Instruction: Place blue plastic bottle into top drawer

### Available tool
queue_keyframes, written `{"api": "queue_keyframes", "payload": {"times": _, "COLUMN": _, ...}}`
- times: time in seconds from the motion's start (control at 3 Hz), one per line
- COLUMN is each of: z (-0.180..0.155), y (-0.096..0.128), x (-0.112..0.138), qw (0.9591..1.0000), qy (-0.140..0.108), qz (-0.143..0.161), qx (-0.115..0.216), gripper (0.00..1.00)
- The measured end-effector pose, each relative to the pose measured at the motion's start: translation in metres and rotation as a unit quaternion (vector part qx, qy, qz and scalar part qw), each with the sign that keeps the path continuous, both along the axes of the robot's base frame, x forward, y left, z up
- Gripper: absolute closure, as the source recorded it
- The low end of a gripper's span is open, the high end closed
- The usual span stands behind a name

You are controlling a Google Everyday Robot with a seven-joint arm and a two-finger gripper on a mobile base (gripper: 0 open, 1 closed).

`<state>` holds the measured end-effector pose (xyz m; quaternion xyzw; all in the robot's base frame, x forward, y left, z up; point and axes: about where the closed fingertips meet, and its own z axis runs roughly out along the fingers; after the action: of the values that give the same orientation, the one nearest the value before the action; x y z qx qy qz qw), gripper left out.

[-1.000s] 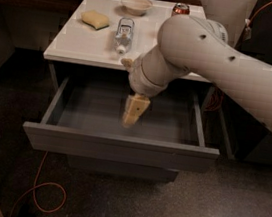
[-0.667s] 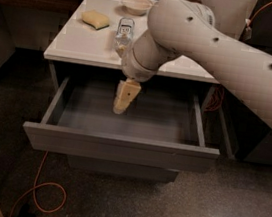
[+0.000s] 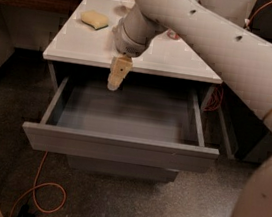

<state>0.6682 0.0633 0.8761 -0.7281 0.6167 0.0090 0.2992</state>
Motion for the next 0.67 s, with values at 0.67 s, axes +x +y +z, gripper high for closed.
{"api": "queue_keyframes", "payload": {"times": 0.67, "z": 0.023, "y": -0.013, "x": 0.058, "qw": 0.9891, "qy": -0.015, "qz": 0.062, "qx": -0.133, "gripper": 0.00}}
